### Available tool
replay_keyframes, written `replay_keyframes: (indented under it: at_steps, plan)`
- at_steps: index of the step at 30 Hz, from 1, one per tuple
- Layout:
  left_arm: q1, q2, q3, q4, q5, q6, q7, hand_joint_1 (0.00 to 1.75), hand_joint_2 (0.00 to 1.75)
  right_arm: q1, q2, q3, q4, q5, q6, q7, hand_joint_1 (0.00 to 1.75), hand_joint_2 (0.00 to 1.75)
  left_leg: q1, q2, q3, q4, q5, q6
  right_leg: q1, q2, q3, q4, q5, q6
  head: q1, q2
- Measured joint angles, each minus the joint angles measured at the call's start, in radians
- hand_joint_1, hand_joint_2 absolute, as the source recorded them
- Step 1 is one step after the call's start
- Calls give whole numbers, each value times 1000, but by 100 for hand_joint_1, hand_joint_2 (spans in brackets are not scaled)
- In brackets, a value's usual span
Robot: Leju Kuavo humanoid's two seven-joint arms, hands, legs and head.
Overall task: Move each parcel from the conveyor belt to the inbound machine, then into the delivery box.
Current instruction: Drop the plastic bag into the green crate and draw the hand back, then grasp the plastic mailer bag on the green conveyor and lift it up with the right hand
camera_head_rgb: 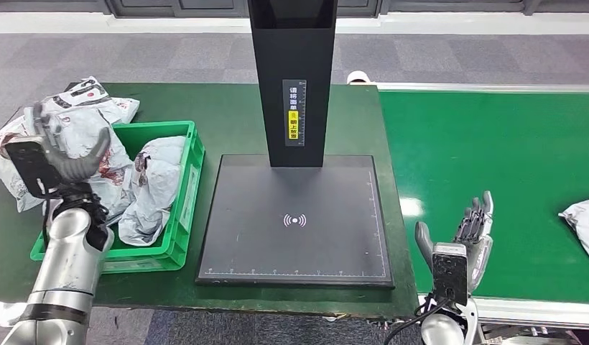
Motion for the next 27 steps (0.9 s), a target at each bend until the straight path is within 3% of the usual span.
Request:
replay_keyframes:
  at_steps: [4, 12, 27]
  plan:
    - [0, -67, -132, 25, 6, -105, -24, 0, 175, -86, -11, 0, 86, -4, 13, -1, 0, 175, -2, -1, 0, 0, 1, 2, -1, 0, 0, 0, 2, 2, 0, 0]
    - [-7, -185, -326, 104, -22, -115, -63, 0, 175, -213, -23, 15, 246, -44, 38, -35, 0, 175, -3, 0, -1, 1, 1, 2, -2, 0, 0, 0, 3, 3, 0, 0]
    - [-49, -253, -403, 235, -77, -69, -31, 0, 175, -291, -57, 69, 394, 30, -54, 3, 0, 175, -2, -1, -2, 1, 1, 3, -1, 0, -1, 0, 3, 3, 0, 0]
